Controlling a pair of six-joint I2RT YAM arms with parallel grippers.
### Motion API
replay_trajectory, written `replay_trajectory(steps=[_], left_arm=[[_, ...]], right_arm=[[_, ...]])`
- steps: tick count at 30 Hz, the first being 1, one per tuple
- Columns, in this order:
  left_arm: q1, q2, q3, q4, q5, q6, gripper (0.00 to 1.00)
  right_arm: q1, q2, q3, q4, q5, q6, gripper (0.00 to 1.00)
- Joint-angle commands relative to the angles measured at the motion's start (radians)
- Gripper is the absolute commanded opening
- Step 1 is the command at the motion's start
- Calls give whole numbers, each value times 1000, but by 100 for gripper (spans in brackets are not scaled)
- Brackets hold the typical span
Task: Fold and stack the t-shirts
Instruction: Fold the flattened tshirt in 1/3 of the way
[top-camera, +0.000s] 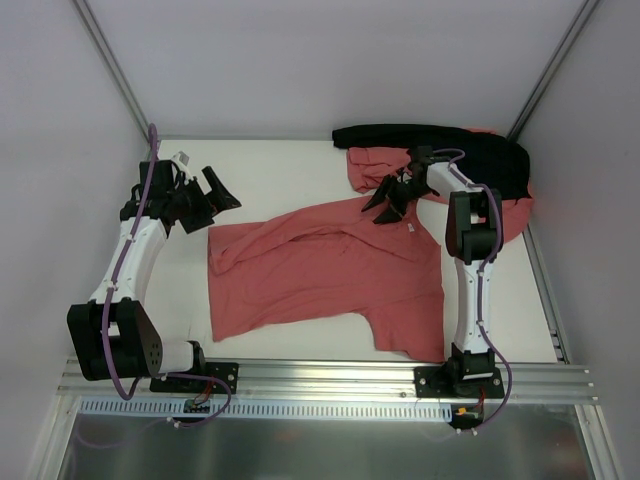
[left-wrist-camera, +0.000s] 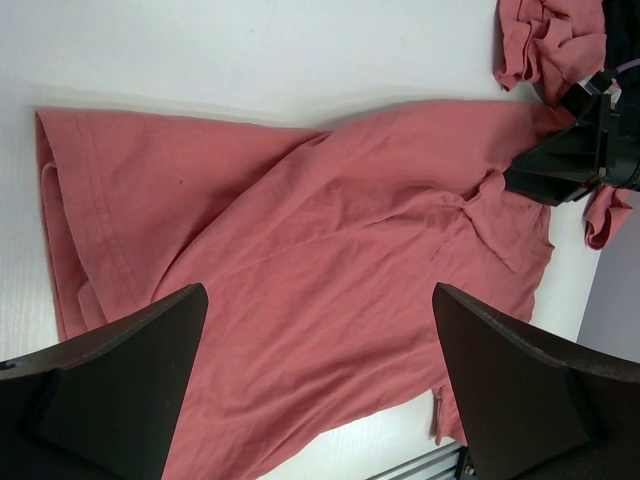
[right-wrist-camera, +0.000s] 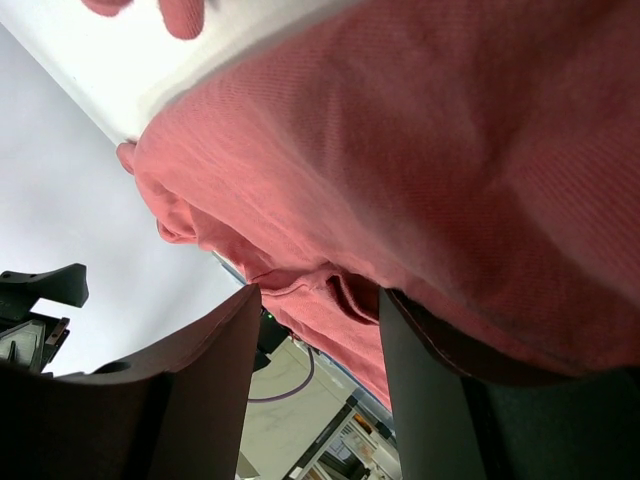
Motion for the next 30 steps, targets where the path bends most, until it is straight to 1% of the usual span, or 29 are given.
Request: replay_trajectory(steps=[1, 9, 30], left_arm=[[-2, -37, -3, 19, 20, 13, 99], [-2, -40, -4, 22, 23, 10, 99], [-2, -37, -9, 30, 26, 8, 99]], right_arm=[[7, -76, 1, -24, 3, -15, 55], [7, -78, 69, -56, 0, -12, 55], [19, -110, 69, -62, -7, -6, 55]])
